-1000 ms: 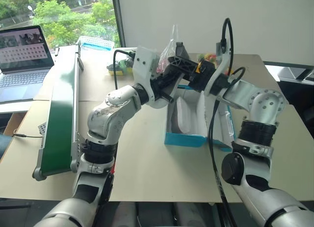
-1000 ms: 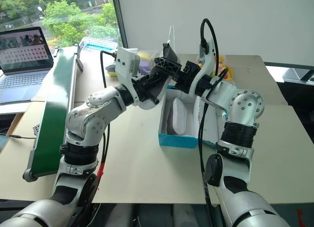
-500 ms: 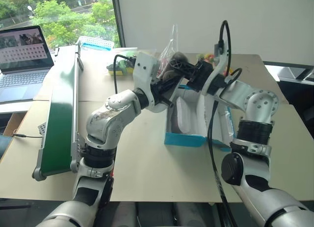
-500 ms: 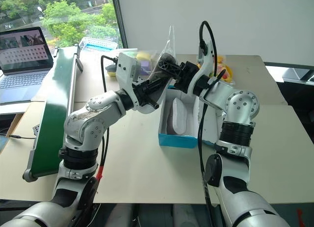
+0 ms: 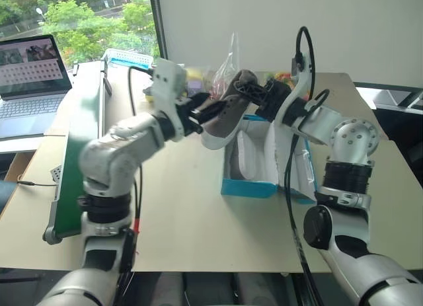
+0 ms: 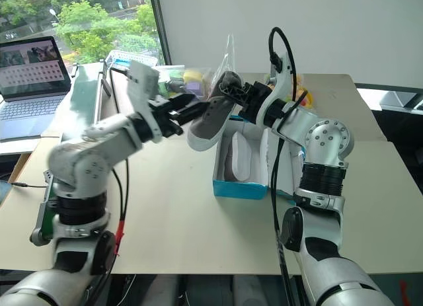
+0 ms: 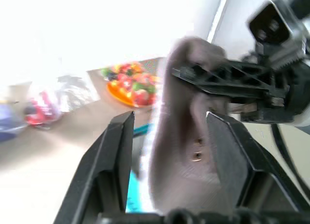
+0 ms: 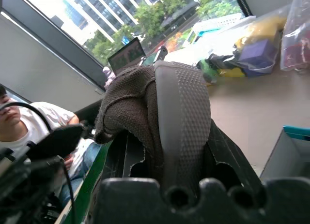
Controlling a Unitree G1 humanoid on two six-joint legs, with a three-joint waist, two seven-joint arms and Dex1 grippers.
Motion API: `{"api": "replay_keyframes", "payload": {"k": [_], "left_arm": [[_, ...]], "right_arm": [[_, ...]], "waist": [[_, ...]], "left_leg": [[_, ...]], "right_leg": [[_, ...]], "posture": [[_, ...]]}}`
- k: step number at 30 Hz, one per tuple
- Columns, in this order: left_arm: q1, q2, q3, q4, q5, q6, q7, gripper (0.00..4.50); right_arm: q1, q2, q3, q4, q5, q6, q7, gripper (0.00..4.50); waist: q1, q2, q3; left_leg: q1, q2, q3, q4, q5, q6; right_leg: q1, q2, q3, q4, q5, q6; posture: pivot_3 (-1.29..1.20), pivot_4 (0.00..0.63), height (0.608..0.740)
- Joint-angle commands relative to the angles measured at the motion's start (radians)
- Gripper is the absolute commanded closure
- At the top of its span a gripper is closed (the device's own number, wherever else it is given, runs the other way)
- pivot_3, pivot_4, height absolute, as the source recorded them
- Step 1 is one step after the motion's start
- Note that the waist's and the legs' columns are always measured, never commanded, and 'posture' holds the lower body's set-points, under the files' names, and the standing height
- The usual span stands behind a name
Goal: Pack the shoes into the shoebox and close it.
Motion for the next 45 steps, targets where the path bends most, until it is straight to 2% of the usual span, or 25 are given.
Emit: {"api": "replay_keyframes", "payload": {"k": [1, 3, 8, 15, 20, 26, 29, 34, 43, 45], "left_arm": [[-0.020, 0.064, 0.038, 0.024, 0.008, -0.023, -0.013, 1.99], [-0.014, 0.087, 0.030, 0.035, 0.023, -0.040, -0.017, 1.99], [0.010, 0.062, -0.009, 0.013, 0.029, -0.065, -0.009, 1.99], [0.051, 0.044, -0.045, -0.018, 0.034, -0.087, -0.009, 1.99], [0.064, 0.037, -0.037, -0.027, 0.035, -0.092, 0.007, 1.99], [0.089, 0.021, -0.028, -0.051, 0.031, -0.092, 0.040, 1.99], [0.107, 0.004, -0.027, -0.066, 0.031, -0.097, 0.060, 1.99], [0.126, -0.019, -0.028, -0.091, 0.033, -0.097, 0.084, 1.99], [0.154, -0.044, -0.030, -0.113, 0.038, -0.109, 0.114, 1.99], [0.156, -0.049, -0.033, -0.112, 0.040, -0.114, 0.117, 1.99]], "right_arm": [[-0.075, -0.073, 0.051, -0.016, -0.042, -0.016, 0.054, 3.80], [-0.088, -0.138, 0.121, -0.013, -0.095, 0.001, 0.092, 3.80], [-0.103, -0.303, 0.323, 0.025, -0.254, -0.035, 0.236, 3.80], [-0.135, -0.353, 0.418, 0.165, -0.361, -0.083, 0.415, 3.80], [-0.164, -0.361, 0.484, 0.278, -0.470, -0.149, 0.487, 3.80], [-0.168, -0.311, 0.531, 0.376, -0.601, -0.203, 0.434, 3.80], [-0.193, -0.232, 0.599, 0.508, -0.732, -0.231, 0.303, 3.80], [-0.237, -0.139, 0.585, 0.665, -0.807, -0.249, 0.209, 3.80], [-0.244, -0.056, 0.525, 0.798, -0.842, -0.320, 0.148, 3.80], [-0.242, -0.043, 0.508, 0.808, -0.841, -0.315, 0.145, 2.85]], "waist": [[0.001, 0.000, 0.000], [0.002, 0.000, 0.000], [0.009, 0.000, 0.000], [-0.004, 0.000, 0.000], [0.001, 0.001, 0.000], [0.004, 0.001, 0.000], [0.001, 0.000, 0.000], [0.002, 0.000, 0.000], [0.003, 0.000, 0.000], [0.002, -0.001, 0.000]], "left_leg": [[0.000, 0.000, 0.000, 0.000, 0.000, 0.000], [0.000, 0.000, 0.000, 0.000, 0.000, 0.000], [-0.001, 0.000, 0.000, -0.001, 0.000, 0.000], [-0.001, 0.000, 0.001, -0.001, 0.000, 0.000], [-0.001, 0.000, 0.001, -0.001, 0.000, 0.000], [-0.001, 0.000, 0.001, -0.001, 0.000, 0.000], [-0.001, 0.000, 0.000, 0.000, 0.000, 0.000], [0.000, 0.000, 0.001, 0.000, 0.000, 0.000], [0.003, 0.000, 0.000, 0.000, 0.000, 0.000], [0.004, 0.000, 0.000, 0.000, 0.000, 0.000]], "right_leg": [[0.000, 0.000, 0.000, 0.000, 0.000, 0.000], [0.000, 0.000, 0.000, 0.000, 0.000, 0.000], [0.001, 0.000, 0.000, -0.002, 0.000, 0.000], [-0.001, 0.000, 0.001, -0.002, 0.000, 0.000], [0.000, 0.000, 0.001, -0.002, 0.000, 0.000], [0.000, 0.000, 0.000, -0.002, 0.000, 0.000], [0.000, 0.000, 0.000, -0.001, 0.000, 0.000], [0.000, 0.000, 0.001, 0.000, 0.000, 0.000], [0.003, 0.000, 0.000, 0.000, 0.000, 0.000], [0.004, 0.000, 0.000, 0.000, 0.000, 0.000]], "posture": [[0.00, 0.150, 0.740], [0.00, 0.150, 0.740], [0.00, 0.150, 0.740], [0.00, 0.150, 0.740], [0.00, 0.150, 0.740], [0.00, 0.150, 0.740], [0.00, 0.150, 0.740], [0.00, 0.150, 0.740], [0.00, 0.150, 0.740], [0.00, 0.150, 0.740]]}}
